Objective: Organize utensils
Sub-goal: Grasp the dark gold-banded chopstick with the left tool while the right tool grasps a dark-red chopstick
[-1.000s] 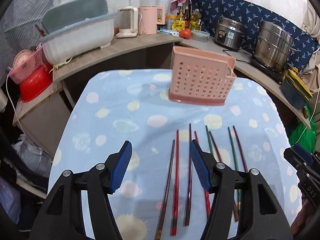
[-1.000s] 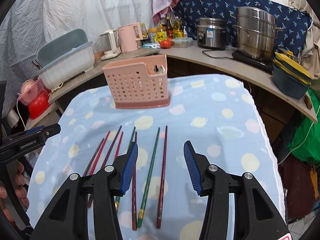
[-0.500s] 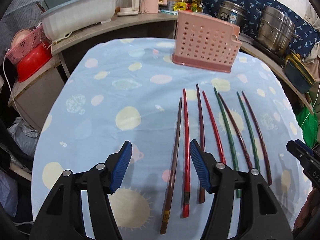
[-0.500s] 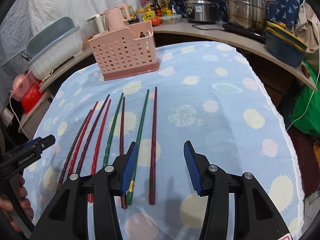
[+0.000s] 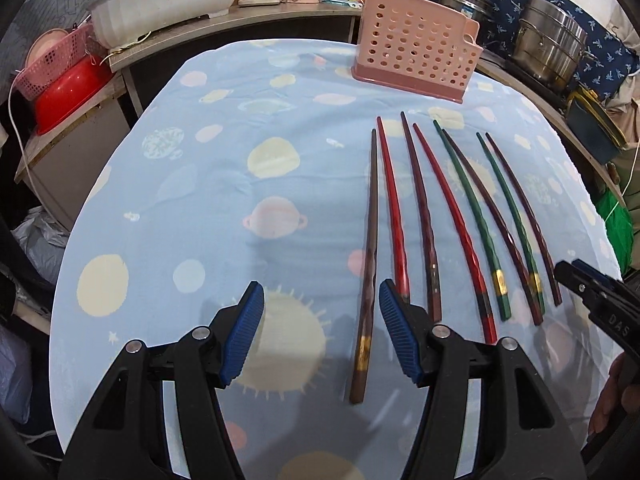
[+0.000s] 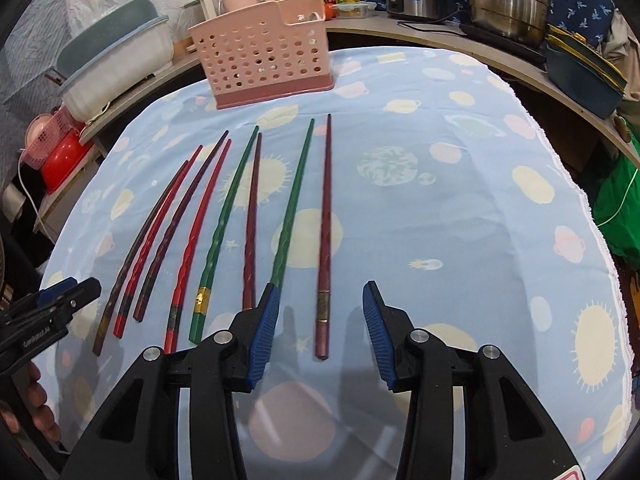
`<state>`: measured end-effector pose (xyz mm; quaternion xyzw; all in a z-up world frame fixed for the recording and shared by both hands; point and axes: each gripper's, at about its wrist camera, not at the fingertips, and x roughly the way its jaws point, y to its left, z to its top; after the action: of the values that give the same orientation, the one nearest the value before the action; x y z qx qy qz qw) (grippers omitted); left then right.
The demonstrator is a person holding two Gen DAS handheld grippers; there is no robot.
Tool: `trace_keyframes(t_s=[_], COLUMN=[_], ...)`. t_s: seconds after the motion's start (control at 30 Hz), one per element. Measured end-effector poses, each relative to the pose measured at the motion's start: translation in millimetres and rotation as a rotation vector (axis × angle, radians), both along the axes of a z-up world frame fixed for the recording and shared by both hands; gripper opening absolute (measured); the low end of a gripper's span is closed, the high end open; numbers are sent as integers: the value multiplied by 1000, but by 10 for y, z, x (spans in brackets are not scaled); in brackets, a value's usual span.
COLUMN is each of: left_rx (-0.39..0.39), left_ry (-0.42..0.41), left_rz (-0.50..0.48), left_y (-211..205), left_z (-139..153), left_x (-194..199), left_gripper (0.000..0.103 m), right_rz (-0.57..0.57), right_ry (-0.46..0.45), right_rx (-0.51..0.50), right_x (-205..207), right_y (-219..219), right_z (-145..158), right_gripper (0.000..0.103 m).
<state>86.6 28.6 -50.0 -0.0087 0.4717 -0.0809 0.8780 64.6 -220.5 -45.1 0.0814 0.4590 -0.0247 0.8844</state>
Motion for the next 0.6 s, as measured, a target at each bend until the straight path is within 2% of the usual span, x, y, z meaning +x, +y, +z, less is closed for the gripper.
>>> trace_keyframes(t_s=[0.13, 0.4, 0.6], left_rx=[-5, 11, 33], left_ry=[9, 34, 29], left_rz=[-15, -41, -54], left_y=[-2, -84, -120], left_z=[-34, -135, -164], left_x=[-85, -152, -181], left_gripper=[56, 50, 43], right_rz=[6, 1, -8], right_ry=[0, 19, 24], right_rx=[-8, -16, -11], right_x=[42, 119, 105], right_y=[46, 49, 20], right_z=[-26, -121, -164], right_gripper=[37, 24, 16])
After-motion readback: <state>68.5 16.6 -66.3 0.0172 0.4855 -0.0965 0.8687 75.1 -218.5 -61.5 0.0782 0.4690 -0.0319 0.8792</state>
